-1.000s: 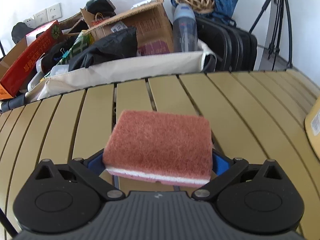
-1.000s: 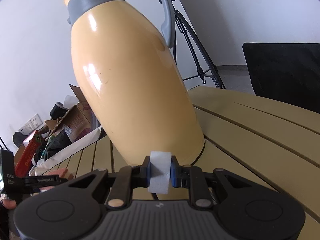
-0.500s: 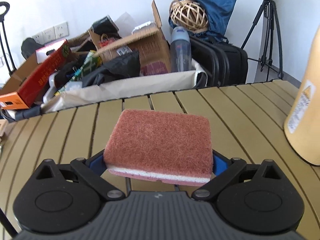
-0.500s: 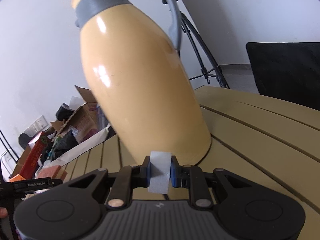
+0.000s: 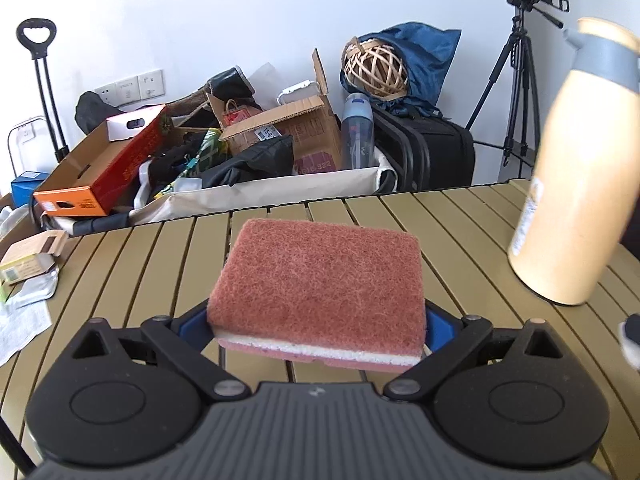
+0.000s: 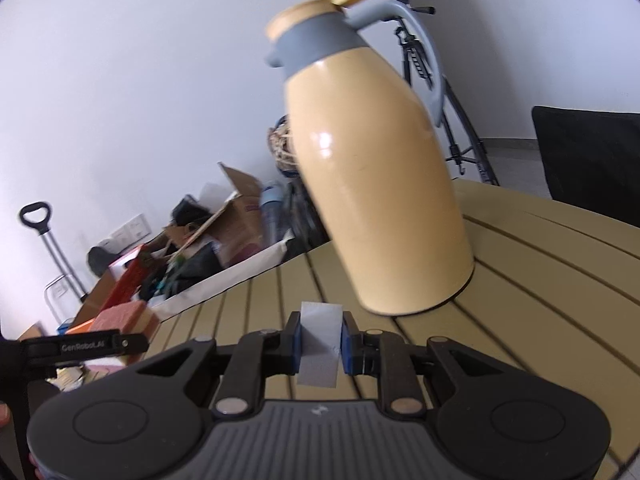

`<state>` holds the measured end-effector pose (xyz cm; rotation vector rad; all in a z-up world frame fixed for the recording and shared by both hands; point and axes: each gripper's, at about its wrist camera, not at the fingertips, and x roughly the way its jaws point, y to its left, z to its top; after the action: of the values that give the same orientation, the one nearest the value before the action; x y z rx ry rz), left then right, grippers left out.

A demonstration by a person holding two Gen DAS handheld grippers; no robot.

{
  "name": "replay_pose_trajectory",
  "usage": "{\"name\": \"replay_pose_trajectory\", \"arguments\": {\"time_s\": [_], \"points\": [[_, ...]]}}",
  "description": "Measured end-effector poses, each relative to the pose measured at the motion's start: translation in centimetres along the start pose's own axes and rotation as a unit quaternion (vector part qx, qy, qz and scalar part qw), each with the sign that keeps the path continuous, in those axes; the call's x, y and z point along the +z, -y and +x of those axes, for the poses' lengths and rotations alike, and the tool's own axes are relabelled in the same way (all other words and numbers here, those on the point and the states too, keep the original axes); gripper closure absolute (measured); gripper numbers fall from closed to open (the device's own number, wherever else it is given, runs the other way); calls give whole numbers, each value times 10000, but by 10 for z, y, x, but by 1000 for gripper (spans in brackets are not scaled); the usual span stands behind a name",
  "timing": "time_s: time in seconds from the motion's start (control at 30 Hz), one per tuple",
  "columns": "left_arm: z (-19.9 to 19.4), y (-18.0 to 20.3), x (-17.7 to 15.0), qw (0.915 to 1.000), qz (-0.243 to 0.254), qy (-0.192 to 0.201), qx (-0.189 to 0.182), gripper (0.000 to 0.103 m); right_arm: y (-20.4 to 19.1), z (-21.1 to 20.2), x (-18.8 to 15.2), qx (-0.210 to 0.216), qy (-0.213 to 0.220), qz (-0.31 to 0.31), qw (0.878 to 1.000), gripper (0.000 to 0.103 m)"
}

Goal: Collect trash
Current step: 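Carry the red sponge with left while right carries the white block down to the bin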

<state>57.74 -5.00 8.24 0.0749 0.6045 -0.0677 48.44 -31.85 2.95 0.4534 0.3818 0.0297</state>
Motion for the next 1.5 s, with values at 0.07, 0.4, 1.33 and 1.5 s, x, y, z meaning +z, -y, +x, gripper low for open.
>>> {"name": "replay_pose_trajectory", "arguments": {"time_s": [0.07, 0.4, 1.33, 1.5], "points": [[-16, -1, -6, 10000, -22, 28, -11, 3, -8, -11, -5, 69, -58, -36, 10000, 85], [-93, -9, -44, 9998, -128, 105, 50, 3, -41, -67, -32, 378, -358, -409, 9978, 85], [-226, -49, -203, 9982, -544, -214, 138, 3, -85, -174, -130, 659, -1196, -1535, 9787, 85], [-229, -55, -234, 9972, -586, -435, 151, 3, -83, -181, -155, 603, -1456, -1652, 9736, 85]]}}
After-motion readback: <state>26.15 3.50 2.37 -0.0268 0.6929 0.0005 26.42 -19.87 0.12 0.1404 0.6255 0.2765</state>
